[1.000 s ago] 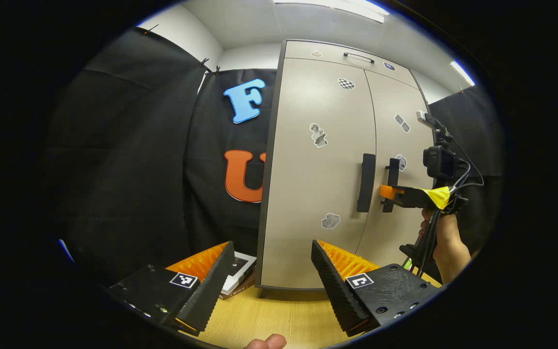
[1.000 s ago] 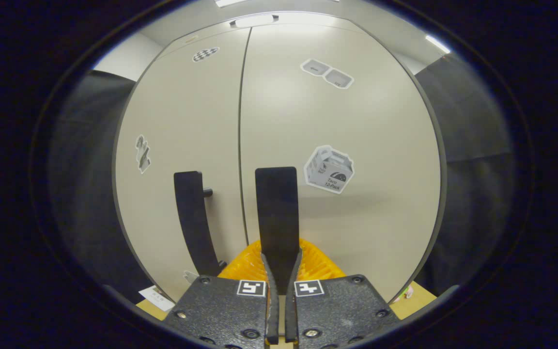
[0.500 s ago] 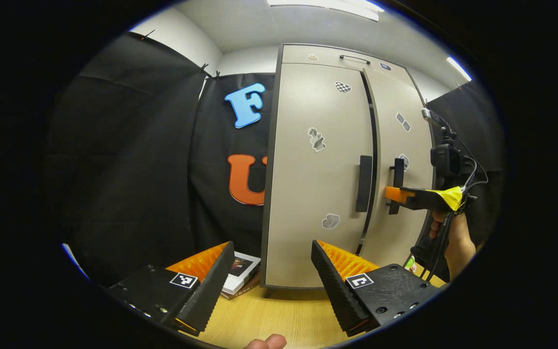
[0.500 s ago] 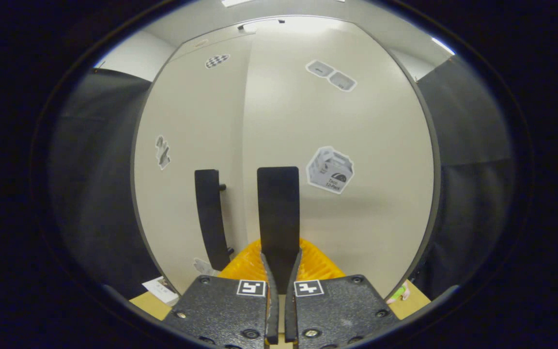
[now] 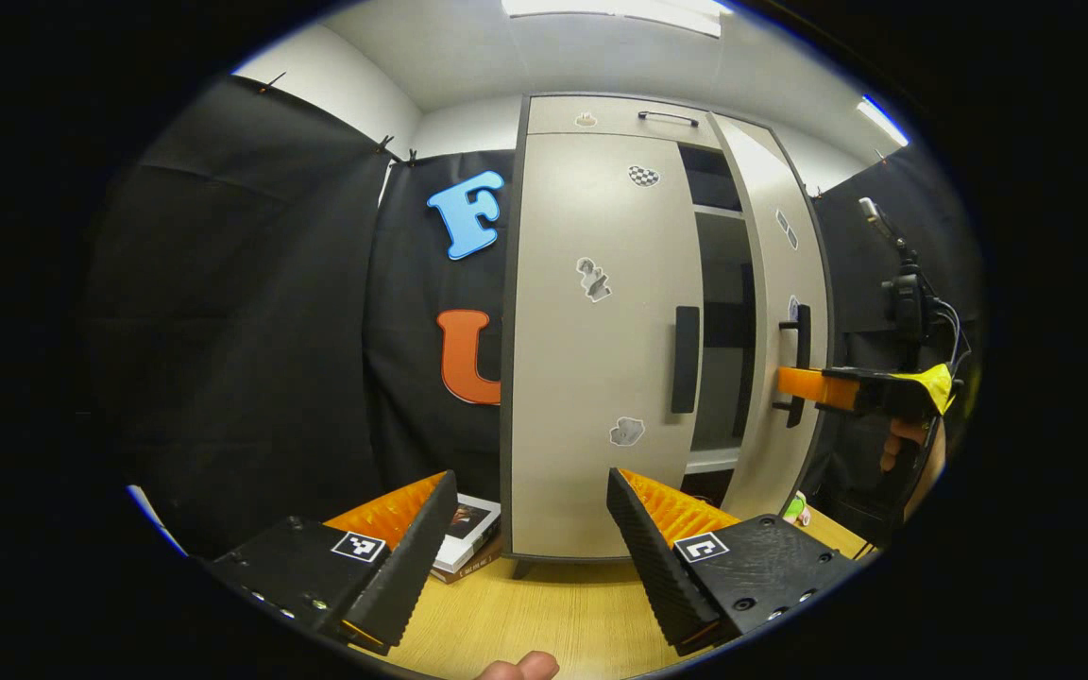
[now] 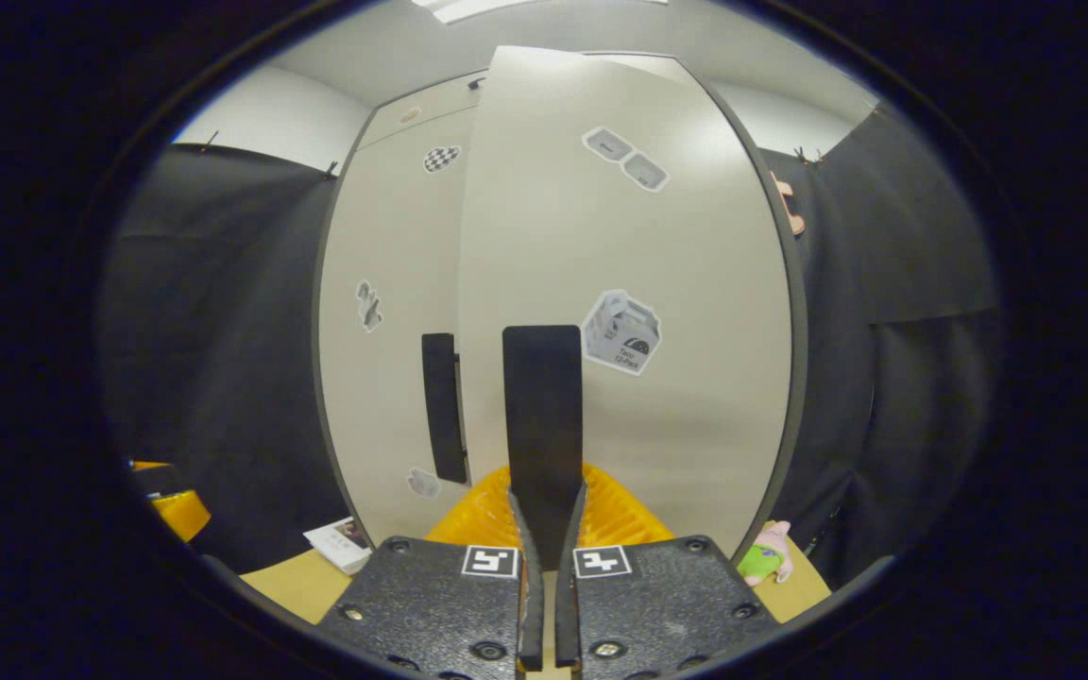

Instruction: Open the right door of the double-door shoe cabinet with the right hand, and open the left door with the left hand.

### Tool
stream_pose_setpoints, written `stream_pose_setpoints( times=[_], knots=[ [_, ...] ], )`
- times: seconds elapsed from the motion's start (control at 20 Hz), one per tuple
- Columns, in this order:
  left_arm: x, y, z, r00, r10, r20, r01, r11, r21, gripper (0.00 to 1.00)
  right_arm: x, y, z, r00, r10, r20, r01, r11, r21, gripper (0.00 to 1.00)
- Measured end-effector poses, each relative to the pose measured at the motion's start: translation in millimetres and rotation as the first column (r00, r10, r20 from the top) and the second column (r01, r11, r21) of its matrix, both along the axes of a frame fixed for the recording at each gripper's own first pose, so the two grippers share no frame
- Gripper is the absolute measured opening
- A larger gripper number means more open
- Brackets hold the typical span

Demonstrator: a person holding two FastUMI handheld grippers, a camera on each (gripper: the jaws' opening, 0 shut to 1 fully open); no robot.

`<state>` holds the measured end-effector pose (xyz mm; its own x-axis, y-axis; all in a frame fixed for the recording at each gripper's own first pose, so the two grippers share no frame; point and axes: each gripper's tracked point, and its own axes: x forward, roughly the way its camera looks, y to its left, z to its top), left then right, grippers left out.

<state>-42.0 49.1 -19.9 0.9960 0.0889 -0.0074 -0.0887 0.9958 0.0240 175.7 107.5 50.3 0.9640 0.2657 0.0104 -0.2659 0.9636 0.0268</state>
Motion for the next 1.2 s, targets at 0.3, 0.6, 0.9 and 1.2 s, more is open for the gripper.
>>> stream_pose_setpoints(
  times=[0.3,0.6,0.9,1.2],
  knots=[
    [0,-8,0,1.0,0.012,0.006,-0.012,1.0,-0.007,0.95,-7,-10,1,1.0,0.014,0.013,-0.014,1.0,0.014,0.08],
    [1,-26,4,1.0,-0.002,0.017,0.002,1.0,-0.01,0.95,-14,-22,1,1.0,0.001,0.013,-0.001,1.0,-0.003,0.08],
    [7,-49,4,0.999,-0.028,0.018,0.029,0.999,-0.021,0.95,-17,-38,0,0.999,-0.049,0.016,0.049,0.998,-0.029,0.08],
    [9,-71,-1,0.998,-0.066,0.007,0.067,0.998,-0.023,0.95,-17,-48,0,0.994,-0.108,0.016,0.109,0.993,-0.037,0.07]
  ],
)
